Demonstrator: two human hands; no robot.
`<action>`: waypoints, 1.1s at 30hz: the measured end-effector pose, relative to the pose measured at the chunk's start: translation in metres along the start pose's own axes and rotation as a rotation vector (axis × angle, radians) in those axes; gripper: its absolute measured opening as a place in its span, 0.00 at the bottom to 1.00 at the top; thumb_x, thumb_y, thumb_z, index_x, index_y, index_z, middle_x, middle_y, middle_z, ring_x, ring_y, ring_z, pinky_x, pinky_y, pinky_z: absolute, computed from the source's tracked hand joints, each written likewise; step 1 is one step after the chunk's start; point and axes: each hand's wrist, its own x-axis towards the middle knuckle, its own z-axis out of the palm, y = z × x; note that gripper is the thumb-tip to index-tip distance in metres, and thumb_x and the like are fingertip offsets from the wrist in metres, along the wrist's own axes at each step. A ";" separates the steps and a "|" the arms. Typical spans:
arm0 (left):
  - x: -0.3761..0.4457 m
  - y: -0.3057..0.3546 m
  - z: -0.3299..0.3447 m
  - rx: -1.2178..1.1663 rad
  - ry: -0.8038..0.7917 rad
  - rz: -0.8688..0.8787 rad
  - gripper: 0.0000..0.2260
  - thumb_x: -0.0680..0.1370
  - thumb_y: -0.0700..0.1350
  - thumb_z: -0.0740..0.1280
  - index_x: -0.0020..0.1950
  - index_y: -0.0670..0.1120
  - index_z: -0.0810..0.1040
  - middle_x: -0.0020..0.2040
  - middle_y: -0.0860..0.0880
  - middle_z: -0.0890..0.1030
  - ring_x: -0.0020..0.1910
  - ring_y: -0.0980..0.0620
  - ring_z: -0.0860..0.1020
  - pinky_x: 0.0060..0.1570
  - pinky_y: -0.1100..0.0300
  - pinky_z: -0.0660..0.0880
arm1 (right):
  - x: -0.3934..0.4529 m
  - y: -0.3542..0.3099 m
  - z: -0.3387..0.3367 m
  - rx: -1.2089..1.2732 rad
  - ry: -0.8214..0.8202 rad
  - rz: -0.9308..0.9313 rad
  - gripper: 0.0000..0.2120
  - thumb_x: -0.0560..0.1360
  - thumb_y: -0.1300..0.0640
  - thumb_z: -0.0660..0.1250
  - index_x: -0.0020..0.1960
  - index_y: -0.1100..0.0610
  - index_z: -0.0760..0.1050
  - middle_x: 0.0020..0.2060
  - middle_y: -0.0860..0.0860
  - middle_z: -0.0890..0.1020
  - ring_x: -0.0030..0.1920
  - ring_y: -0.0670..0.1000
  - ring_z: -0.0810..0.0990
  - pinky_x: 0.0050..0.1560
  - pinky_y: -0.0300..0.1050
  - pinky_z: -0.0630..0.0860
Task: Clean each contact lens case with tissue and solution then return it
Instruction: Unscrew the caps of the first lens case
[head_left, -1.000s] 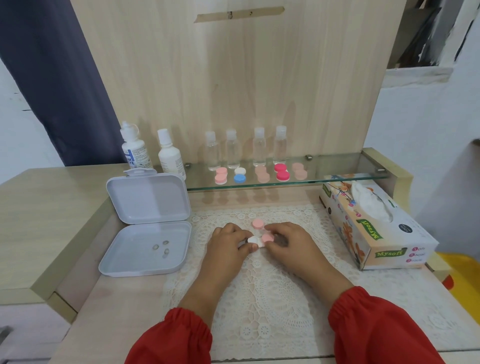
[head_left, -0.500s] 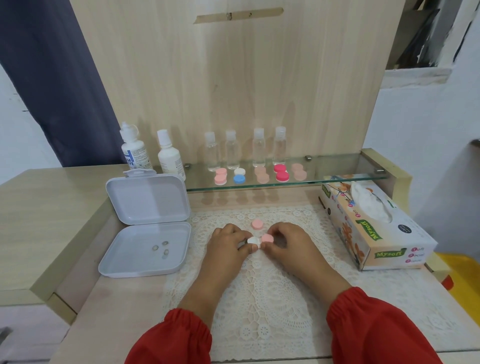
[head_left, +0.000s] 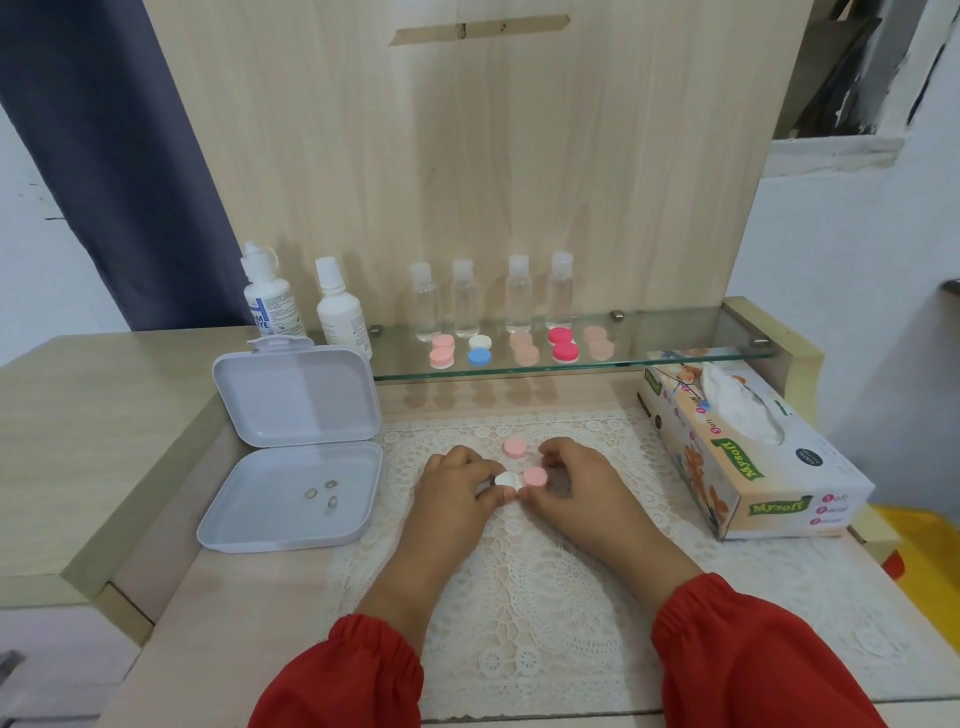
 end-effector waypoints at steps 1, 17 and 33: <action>0.000 0.000 0.000 -0.002 0.001 0.000 0.12 0.76 0.53 0.69 0.58 0.52 0.81 0.50 0.57 0.73 0.54 0.55 0.66 0.54 0.65 0.63 | 0.000 -0.002 0.000 0.000 0.005 0.020 0.16 0.71 0.47 0.71 0.55 0.50 0.72 0.50 0.43 0.75 0.53 0.43 0.73 0.51 0.40 0.72; 0.000 0.000 0.000 -0.003 -0.008 0.002 0.12 0.76 0.52 0.68 0.58 0.53 0.81 0.49 0.58 0.71 0.53 0.56 0.65 0.55 0.63 0.63 | -0.002 -0.001 -0.001 0.017 -0.011 -0.010 0.16 0.73 0.52 0.69 0.60 0.47 0.74 0.50 0.42 0.75 0.57 0.45 0.72 0.56 0.41 0.71; 0.000 0.000 -0.002 -0.006 -0.013 0.017 0.12 0.76 0.52 0.69 0.58 0.53 0.81 0.50 0.58 0.72 0.53 0.56 0.66 0.55 0.63 0.64 | 0.025 -0.005 -0.007 0.051 0.117 0.199 0.11 0.74 0.57 0.69 0.56 0.51 0.78 0.44 0.50 0.75 0.41 0.46 0.74 0.37 0.35 0.66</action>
